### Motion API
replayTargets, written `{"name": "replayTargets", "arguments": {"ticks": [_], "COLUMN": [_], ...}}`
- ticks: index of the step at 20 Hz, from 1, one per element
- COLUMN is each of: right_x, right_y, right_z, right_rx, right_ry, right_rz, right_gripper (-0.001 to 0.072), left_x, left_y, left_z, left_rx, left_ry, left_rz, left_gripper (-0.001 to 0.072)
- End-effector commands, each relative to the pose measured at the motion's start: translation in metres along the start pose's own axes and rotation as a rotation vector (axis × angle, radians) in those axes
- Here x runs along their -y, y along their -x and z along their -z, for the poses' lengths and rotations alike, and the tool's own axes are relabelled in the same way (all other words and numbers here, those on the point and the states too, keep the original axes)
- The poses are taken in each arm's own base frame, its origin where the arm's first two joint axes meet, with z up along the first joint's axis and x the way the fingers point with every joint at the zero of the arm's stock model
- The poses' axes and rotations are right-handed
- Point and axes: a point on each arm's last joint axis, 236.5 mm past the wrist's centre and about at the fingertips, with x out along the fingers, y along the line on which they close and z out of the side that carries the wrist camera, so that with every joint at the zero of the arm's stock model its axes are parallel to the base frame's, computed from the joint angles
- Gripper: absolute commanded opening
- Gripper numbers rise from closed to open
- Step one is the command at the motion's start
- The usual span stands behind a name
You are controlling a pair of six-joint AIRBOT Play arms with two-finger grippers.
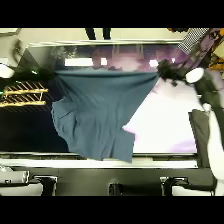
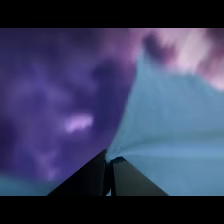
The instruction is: Fold the clothes and pants, and hang the long-sleeved shirts on hangers.
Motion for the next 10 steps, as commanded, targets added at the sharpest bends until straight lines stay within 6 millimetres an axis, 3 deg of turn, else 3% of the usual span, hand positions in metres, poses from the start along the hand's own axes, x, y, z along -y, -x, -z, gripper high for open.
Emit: {"name": "replayTargets", "arguments": {"ticks": [1, 5, 8, 10], "right_x": [0.048, 0.057, 0.056, 0.053], "right_y": [-0.069, -0.078, -0.078, -0.075], "right_z": [0.042, 0.051, 0.055, 0.058], "right_rx": [-0.122, -0.143, -0.161, -0.18], "right_ry": [-0.158, -0.173, -0.178, -0.182], "right_rz": [0.042, 0.056, 0.056, 0.052], "right_gripper": [0.0033, 0.0033, 0.0033, 0.0033], "left_x": [-0.024, -0.033, -0.028, -0.025], "left_y": [-0.08, -0.101, -0.079, -0.041], "left_z": [0.046, 0.06, 0.054, 0.04], "left_rx": [-0.133, -0.159, -0.188, -0.191], "left_ry": [0.084, 0.108, 0.107, 0.097], "left_rz": [0.005, -0.003, 0.018, 0.033], "left_gripper": [0.0015, 0.0026, 0.0105, 0.0534]}}
